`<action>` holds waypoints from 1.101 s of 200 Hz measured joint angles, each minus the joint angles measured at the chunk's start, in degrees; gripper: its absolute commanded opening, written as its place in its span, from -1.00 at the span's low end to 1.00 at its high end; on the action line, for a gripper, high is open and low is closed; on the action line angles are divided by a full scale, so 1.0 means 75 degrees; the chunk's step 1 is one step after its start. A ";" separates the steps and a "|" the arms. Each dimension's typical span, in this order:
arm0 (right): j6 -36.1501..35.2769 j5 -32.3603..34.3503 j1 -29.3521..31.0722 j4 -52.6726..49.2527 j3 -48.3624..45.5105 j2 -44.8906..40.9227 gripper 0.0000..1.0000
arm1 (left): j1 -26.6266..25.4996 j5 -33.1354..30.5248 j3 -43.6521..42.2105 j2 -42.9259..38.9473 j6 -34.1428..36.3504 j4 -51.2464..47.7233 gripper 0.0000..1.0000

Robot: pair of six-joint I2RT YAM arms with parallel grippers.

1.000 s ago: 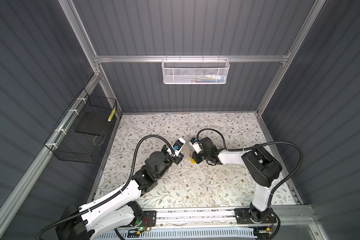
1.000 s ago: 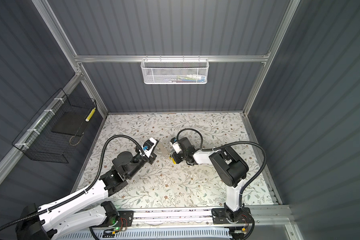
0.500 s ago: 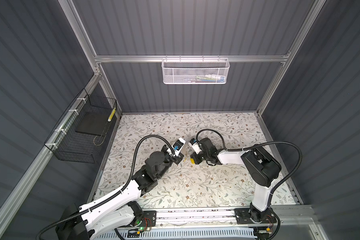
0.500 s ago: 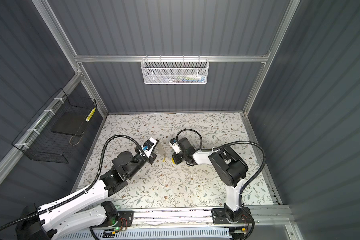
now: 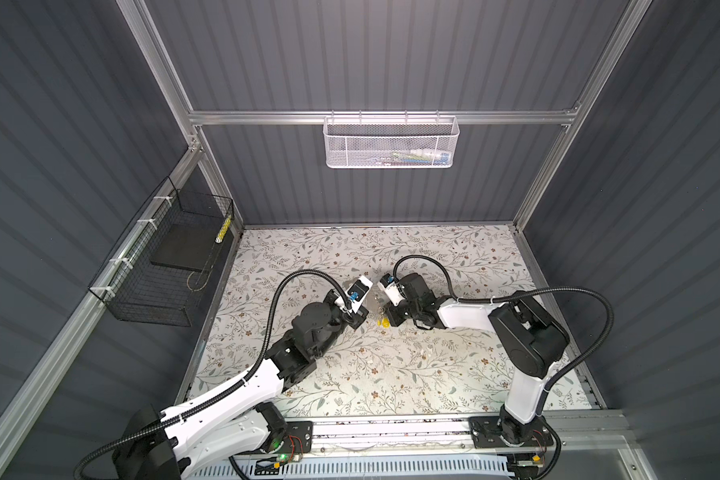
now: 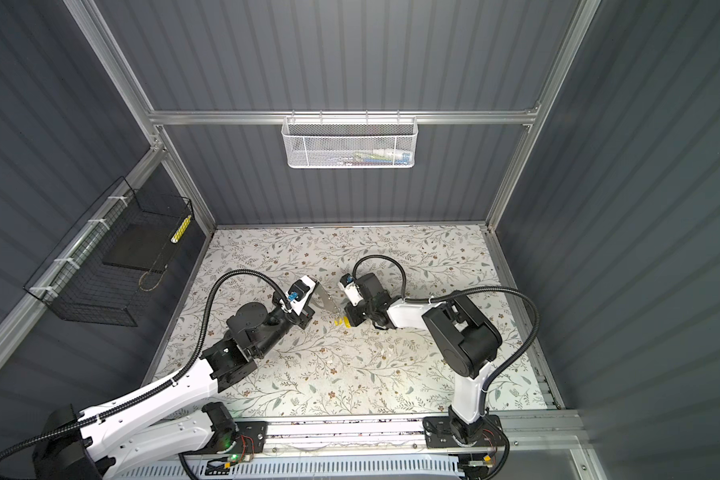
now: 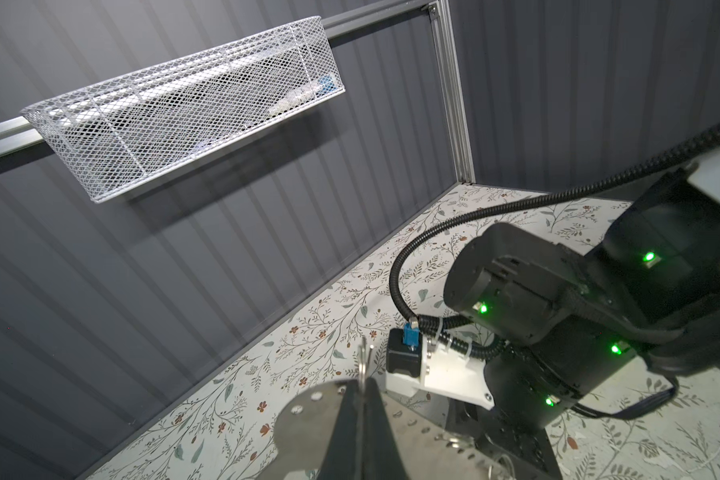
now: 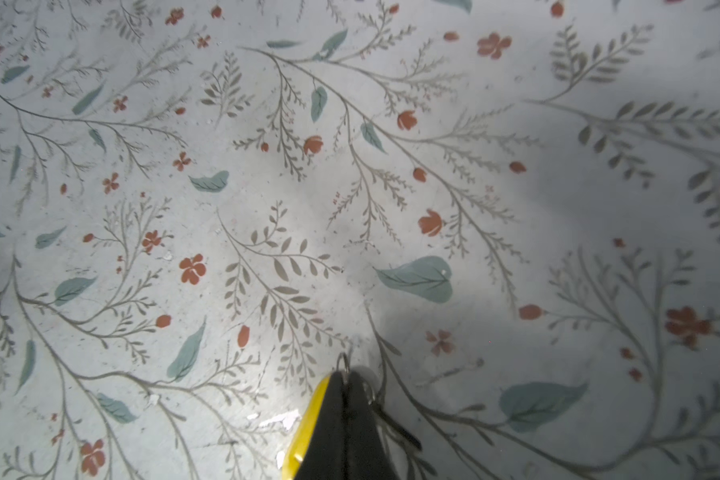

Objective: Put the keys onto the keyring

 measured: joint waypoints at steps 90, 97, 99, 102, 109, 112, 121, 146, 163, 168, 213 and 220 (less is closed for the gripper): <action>-0.0128 0.0131 -0.0466 -0.0117 -0.0192 -0.1781 -1.00 | 0.0000 0.0204 0.0032 0.0052 -0.0003 -0.0140 -1.00; -0.0134 0.0134 -0.0493 -0.0134 -0.0207 -0.1929 -1.00 | 0.0000 0.0224 0.0032 0.0052 -0.0003 -0.0143 -1.00; -0.0137 0.0143 -0.0498 -0.0143 -0.0210 -0.1979 -1.00 | 0.0000 0.0230 0.0035 0.0052 -0.0006 -0.0146 -1.00; -0.0137 0.0137 -0.0507 -0.0143 -0.0213 -0.2037 -1.00 | 0.0000 0.0233 0.0035 0.0052 -0.0006 -0.0154 -1.00; -0.0143 0.0137 -0.0525 -0.0149 -0.0224 -0.2180 -1.00 | 0.0000 0.0259 0.0047 0.0052 -0.0006 -0.0189 -1.00; -0.0146 0.0143 -0.0533 -0.0143 -0.0233 -0.2241 -1.00 | 0.0000 0.0262 0.0052 0.0052 -0.0006 -0.0204 -1.00; -0.0149 0.0140 -0.0554 -0.0137 -0.0268 -0.2422 -1.00 | 0.0000 0.0297 0.0085 0.0052 -0.0012 -0.0286 -1.00; -0.0198 0.0134 -0.0615 -0.0134 -0.0408 -0.2836 -1.00 | 0.0000 0.0385 0.0172 0.0052 -0.0035 -0.0373 -1.00; -0.0224 0.0096 -0.0629 -0.0134 -0.0458 -0.2990 -1.00 | 0.0000 0.0460 0.0184 0.0052 -0.0035 -0.0460 -1.00; -0.0233 0.0070 -0.0647 -0.0137 -0.0466 -0.3031 -1.00 | 0.0000 0.0487 0.0184 0.0052 -0.0035 -0.0481 -1.00; -0.0294 -0.0221 -0.0708 -0.0137 -0.0516 -0.3168 -1.00 | 0.0000 0.0583 0.0254 0.0189 -0.0035 -0.0597 -1.00; -0.0294 -0.0262 -0.0720 -0.0134 -0.0527 -0.3144 -1.00 | 0.0000 0.0603 0.0262 0.0201 -0.0035 -0.0635 -1.00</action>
